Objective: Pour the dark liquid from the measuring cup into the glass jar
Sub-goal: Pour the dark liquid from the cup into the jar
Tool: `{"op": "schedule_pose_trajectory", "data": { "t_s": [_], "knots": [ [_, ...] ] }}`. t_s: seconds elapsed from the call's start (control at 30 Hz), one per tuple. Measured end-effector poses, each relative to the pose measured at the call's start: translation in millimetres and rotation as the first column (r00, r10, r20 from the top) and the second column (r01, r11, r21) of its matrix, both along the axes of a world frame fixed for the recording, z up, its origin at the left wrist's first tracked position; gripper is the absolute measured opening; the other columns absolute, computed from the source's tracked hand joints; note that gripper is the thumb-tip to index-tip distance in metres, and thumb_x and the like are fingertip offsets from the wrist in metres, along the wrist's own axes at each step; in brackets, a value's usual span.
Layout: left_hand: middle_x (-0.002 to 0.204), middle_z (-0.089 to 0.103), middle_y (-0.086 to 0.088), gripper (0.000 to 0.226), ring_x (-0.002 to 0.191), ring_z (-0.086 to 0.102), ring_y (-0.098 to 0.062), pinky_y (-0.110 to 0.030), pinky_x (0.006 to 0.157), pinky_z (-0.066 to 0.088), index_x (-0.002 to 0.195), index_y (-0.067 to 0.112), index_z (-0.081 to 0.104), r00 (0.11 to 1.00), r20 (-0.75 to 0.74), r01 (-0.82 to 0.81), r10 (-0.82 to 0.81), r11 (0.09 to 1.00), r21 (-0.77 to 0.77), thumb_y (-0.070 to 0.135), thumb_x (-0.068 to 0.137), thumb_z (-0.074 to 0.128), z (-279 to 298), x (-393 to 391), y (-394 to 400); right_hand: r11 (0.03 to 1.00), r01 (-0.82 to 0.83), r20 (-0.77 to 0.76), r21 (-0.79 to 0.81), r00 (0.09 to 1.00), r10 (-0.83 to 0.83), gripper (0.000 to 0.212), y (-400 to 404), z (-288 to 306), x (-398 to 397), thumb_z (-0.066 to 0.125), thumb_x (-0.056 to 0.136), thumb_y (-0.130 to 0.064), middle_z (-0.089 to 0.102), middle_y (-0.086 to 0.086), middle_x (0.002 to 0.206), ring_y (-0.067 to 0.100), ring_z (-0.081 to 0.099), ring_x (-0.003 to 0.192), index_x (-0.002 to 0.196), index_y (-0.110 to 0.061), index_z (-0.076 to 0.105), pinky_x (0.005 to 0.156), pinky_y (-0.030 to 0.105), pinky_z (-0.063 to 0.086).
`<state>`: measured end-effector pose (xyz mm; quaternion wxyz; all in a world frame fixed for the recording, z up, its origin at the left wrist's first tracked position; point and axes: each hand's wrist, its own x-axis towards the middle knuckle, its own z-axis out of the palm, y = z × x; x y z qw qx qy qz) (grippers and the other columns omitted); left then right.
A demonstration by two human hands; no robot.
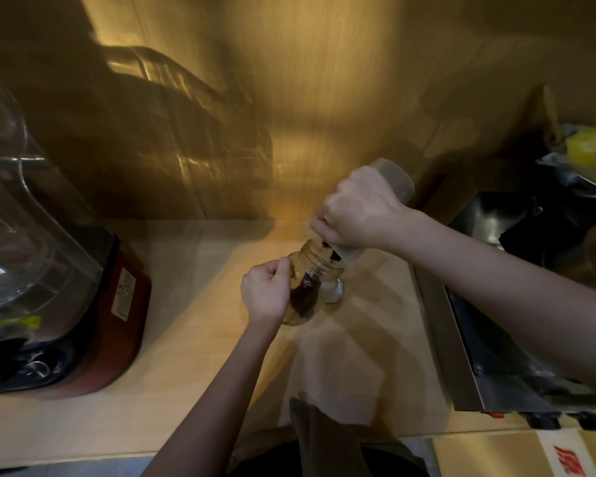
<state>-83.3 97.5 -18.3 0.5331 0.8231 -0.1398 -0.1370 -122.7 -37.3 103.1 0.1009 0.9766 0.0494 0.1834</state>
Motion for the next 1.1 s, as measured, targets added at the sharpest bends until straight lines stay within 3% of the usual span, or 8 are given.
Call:
{"op": "schedule_pose_trajectory", "data": {
  "t_s": [0.1,0.23,0.5,0.67,1.0,1.1],
  "knots": [
    [0.041,0.029,-0.001,0.048,0.045,0.028,-0.018,-0.033,0.052,0.025,0.038,0.018,0.033,1.0,-0.004,0.002,-0.002,1.0,-0.012,0.019,0.084,0.047,1.4,-1.0,-0.7,1.0,-0.026,0.034,0.013,0.999,0.026,0.043,-1.1,1.9,-2.1,0.059,0.066,-0.02,0.017,-0.004,0.034,0.013,0.019,0.029,0.032,-0.024,0.034,0.042,0.015,0.015],
    [0.043,0.03,-0.002,0.045,0.047,0.029,-0.019,-0.033,0.052,0.026,0.041,0.015,0.036,1.0,-0.007,0.003,-0.003,1.0,-0.021,0.019,0.084,0.048,1.7,-1.0,-2.1,0.999,-0.041,0.029,0.003,0.999,0.041,0.042,-2.1,1.2,-3.8,0.058,0.07,-0.023,0.019,-0.004,0.034,0.013,0.021,0.029,0.03,-0.013,0.051,0.041,0.018,0.023],
    [0.045,0.035,-0.005,0.042,0.049,0.033,-0.02,-0.032,0.054,0.029,0.044,0.012,0.043,1.0,-0.014,0.003,-0.003,0.999,-0.043,0.021,0.085,0.048,-0.3,-1.2,-2.8,0.996,-0.075,0.034,-0.054,0.996,0.077,0.044,-4.4,4.7,-7.3,0.057,0.074,-0.022,0.032,-0.002,0.027,0.013,0.022,0.03,0.031,-0.015,0.05,0.044,0.018,0.02],
    [0.049,0.037,-0.01,0.04,0.049,0.034,-0.02,-0.032,0.054,0.029,0.047,0.01,0.048,1.0,-0.018,0.006,-0.007,0.998,-0.062,0.022,0.085,0.047,-0.4,-1.7,-2.1,0.993,-0.103,0.036,-0.053,0.994,0.105,0.051,-10.6,0.6,-10.4,0.038,0.081,-0.029,0.05,0.001,0.03,0.019,0.043,0.025,0.036,-0.015,0.056,0.043,0.018,0.022],
    [0.046,0.033,-0.006,0.04,0.046,0.029,-0.014,-0.03,0.05,0.025,0.045,0.01,0.044,1.0,-0.028,0.01,-0.013,0.996,-0.089,0.019,0.084,0.048,5.1,-5.5,-4.6,0.991,-0.124,0.047,-0.045,0.991,0.126,0.049,-16.2,6.6,-13.4,0.04,0.083,-0.028,0.058,0.007,0.037,0.023,0.053,0.031,0.043,-0.011,0.063,0.039,0.022,0.033],
    [0.049,0.036,-0.01,0.038,0.048,0.032,-0.018,-0.031,0.051,0.026,0.047,0.009,0.047,0.999,-0.031,0.01,-0.013,0.995,-0.099,0.019,0.084,0.048,6.5,-5.4,-5.7,0.987,-0.152,0.05,-0.059,0.987,0.155,0.047,-14.8,7.3,-12.4,0.042,0.081,-0.027,0.057,0.007,0.036,0.023,0.051,0.029,0.041,-0.011,0.06,0.039,0.021,0.03]
  ]
}}
